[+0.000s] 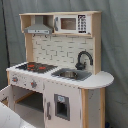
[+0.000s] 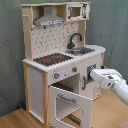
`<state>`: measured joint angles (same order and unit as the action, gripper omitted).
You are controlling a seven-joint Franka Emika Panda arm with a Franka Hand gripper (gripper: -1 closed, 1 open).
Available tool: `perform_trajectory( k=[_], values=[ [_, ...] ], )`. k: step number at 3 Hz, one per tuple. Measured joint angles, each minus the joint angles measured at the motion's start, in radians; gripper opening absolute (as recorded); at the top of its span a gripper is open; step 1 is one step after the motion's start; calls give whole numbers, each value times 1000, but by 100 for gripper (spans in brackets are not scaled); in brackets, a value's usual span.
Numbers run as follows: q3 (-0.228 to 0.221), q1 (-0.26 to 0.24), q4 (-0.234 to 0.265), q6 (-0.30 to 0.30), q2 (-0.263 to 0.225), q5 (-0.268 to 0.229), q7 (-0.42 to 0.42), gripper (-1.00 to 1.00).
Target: Play with the kitchen
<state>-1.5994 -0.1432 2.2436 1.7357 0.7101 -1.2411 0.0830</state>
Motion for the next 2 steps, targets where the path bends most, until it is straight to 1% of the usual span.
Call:
perform_trajectory(
  k=[1, 2],
  values=[
    [66, 52, 59, 20, -1, 0, -20, 100],
    [133, 94, 120, 51, -1, -7, -27, 100]
  ],
)
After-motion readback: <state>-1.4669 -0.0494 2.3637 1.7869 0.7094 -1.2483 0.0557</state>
